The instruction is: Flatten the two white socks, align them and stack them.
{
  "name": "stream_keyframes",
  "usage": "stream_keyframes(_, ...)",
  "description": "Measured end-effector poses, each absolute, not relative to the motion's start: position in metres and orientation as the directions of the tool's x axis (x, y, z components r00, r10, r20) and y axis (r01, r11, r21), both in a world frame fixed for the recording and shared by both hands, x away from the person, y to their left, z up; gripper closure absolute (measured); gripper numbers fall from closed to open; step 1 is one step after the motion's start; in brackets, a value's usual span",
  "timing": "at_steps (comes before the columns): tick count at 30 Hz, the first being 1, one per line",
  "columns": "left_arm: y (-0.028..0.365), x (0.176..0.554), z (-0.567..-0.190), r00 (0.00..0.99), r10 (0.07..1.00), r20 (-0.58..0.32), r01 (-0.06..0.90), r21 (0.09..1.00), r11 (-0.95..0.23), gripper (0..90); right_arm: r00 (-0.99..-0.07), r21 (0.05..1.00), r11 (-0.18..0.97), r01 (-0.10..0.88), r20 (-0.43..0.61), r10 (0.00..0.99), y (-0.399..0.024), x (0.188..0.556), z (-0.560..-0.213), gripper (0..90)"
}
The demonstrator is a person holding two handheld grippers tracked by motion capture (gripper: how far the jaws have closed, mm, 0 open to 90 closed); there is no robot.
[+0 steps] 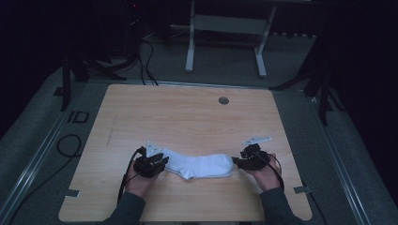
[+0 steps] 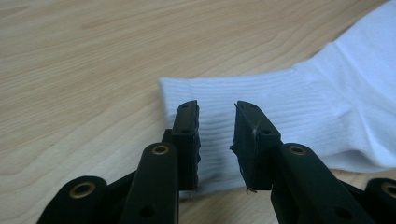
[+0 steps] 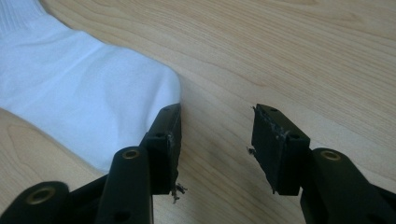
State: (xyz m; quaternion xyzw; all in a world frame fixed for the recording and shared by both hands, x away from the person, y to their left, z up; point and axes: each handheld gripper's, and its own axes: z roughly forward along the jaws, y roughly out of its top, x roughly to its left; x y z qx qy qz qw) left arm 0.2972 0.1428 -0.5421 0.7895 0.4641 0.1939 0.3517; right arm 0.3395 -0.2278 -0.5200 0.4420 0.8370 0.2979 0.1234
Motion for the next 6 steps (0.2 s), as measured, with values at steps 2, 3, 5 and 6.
stream_keyframes(2, 0.1451, 0.2976, -0.5413, 0.486, 0.874, -0.019, 0.6, 0.734, -0.318, 69.3, -0.579, 0.609, 0.429, 0.667, 0.061, 0.813, -0.228, 0.3394, -0.5211, 52.0)
stream_keyframes(3, 0.1461, 0.2978, -0.5409, 0.482, 0.876, -0.017, 0.6, 0.735, -0.316, 68.9, -0.578, 0.61, 0.427, 0.668, 0.064, 0.814, -0.2281, 0.3393, -0.5216, 52.0)
stream_keyframes(5, 0.1477, 0.2981, -0.54, 0.473, 0.881, -0.004, 0.598, 0.735, -0.318, 67.6, -0.576, 0.61, 0.424, 0.669, 0.066, 0.815, -0.2288, 0.3392, -0.5223, 51.9)
stream_keyframes(6, 0.1486, 0.2982, -0.5392, 0.466, 0.885, 0.006, 0.599, 0.734, -0.321, 66.6, -0.573, 0.611, 0.42, 0.671, 0.068, 0.817, -0.2293, 0.3392, -0.5225, 51.9)
